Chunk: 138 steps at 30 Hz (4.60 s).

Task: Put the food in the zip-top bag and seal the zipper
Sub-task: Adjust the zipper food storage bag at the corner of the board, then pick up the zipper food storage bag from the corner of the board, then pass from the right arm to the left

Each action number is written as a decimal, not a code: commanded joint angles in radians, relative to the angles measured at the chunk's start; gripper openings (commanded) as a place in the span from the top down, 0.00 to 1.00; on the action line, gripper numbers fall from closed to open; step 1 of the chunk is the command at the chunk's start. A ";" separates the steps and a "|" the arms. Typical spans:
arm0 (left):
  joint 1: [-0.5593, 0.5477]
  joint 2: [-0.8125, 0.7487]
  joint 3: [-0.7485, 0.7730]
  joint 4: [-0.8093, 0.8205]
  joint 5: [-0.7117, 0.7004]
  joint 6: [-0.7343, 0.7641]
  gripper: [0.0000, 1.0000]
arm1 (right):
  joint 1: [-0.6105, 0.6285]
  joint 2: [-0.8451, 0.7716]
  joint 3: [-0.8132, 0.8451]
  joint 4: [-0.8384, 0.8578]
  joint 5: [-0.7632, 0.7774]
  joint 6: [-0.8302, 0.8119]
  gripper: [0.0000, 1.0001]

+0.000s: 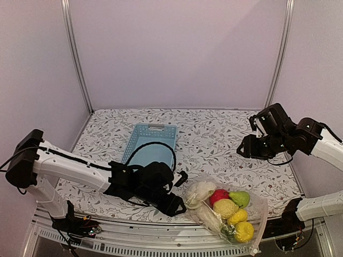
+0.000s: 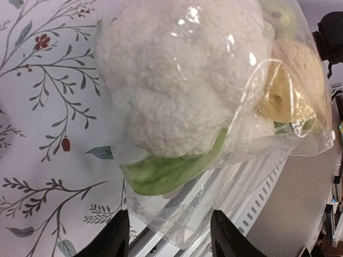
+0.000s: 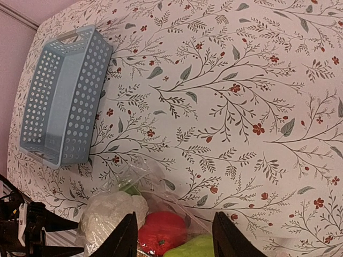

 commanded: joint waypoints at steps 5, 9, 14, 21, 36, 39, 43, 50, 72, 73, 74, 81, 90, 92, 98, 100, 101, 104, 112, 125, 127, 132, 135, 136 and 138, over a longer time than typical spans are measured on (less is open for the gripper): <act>-0.012 0.017 0.029 -0.029 -0.057 -0.010 0.77 | -0.003 -0.026 0.010 0.009 0.003 0.011 0.52; -0.011 0.015 0.040 -0.034 -0.081 -0.014 0.88 | -0.003 -0.028 0.009 0.012 0.003 0.013 0.52; 0.004 0.025 0.069 -0.060 -0.112 -0.030 1.00 | -0.003 -0.029 0.010 0.013 0.005 0.010 0.52; 0.077 -0.011 0.056 -0.043 -0.222 -0.102 1.00 | -0.004 -0.017 0.011 0.018 0.011 0.000 0.52; 0.249 -0.042 -0.011 0.063 -0.361 -0.203 1.00 | -0.002 -0.081 -0.087 0.085 -0.227 -0.036 0.38; 0.294 -0.032 0.003 0.091 -0.350 -0.179 1.00 | 0.015 -0.085 -0.131 0.111 -0.297 -0.058 0.33; 0.358 0.000 0.038 0.107 -0.329 -0.132 1.00 | 0.090 -0.062 -0.170 0.121 -0.307 -0.073 0.30; 0.457 0.043 0.073 0.135 -0.273 -0.062 1.00 | 0.208 -0.036 -0.232 0.152 -0.277 -0.083 0.25; 0.407 -0.380 -0.110 -0.062 -0.162 -0.141 0.13 | 0.695 0.153 -0.188 0.230 0.194 -0.285 0.28; 0.407 -0.397 -0.116 -0.065 -0.161 -0.145 0.13 | 0.716 0.171 -0.187 0.228 0.242 -0.299 0.27; 0.406 -0.414 -0.121 -0.073 -0.163 -0.149 0.12 | 0.732 0.194 -0.185 0.226 0.279 -0.314 0.27; 0.407 -0.468 -0.110 -0.134 -0.179 -0.136 0.10 | 0.842 0.299 -0.180 0.268 0.396 -0.391 0.24; 0.407 -0.472 -0.076 -0.184 -0.189 -0.107 0.09 | 0.903 0.448 -0.140 0.279 0.494 -0.428 0.23; 0.410 -0.473 -0.074 -0.184 -0.190 -0.105 0.09 | 0.903 0.486 -0.124 0.275 0.537 -0.421 0.24; 0.410 -0.474 -0.056 -0.203 -0.191 -0.076 0.09 | 0.903 0.557 -0.082 0.258 0.627 -0.402 0.42; 0.410 -0.476 -0.051 -0.214 -0.195 -0.060 0.08 | 0.903 0.559 -0.068 0.235 0.641 -0.396 0.53; 0.410 -0.479 -0.050 -0.216 -0.196 -0.053 0.08 | 0.903 0.552 -0.062 0.223 0.646 -0.395 0.57; 0.410 -0.487 -0.041 -0.220 -0.186 -0.016 0.08 | 0.903 0.496 -0.040 0.197 0.658 -0.402 0.77; 0.400 -0.510 0.028 -0.225 -0.079 0.155 0.08 | 0.779 0.292 0.043 0.162 0.483 -0.456 1.00; 0.273 -0.556 0.136 -0.198 0.066 0.498 0.09 | 0.384 0.403 0.633 -0.304 -0.179 -0.467 1.00; 0.221 -0.554 0.139 -0.195 0.036 0.547 0.10 | 0.353 0.455 0.686 -0.345 -0.258 -0.462 1.00; 0.114 -0.550 0.122 -0.193 -0.056 0.670 0.12 | 0.282 0.522 0.739 -0.355 -0.391 -0.432 1.00; 0.092 -0.535 0.115 -0.194 -0.057 0.705 0.13 | 0.251 0.541 0.757 -0.353 -0.429 -0.416 1.00; 0.078 -0.529 0.117 -0.193 -0.054 0.712 0.14 | 0.243 0.543 0.761 -0.353 -0.437 -0.409 1.00; 0.043 -0.512 0.121 -0.190 -0.076 0.728 0.15 | 0.231 0.551 0.766 -0.353 -0.441 -0.400 1.00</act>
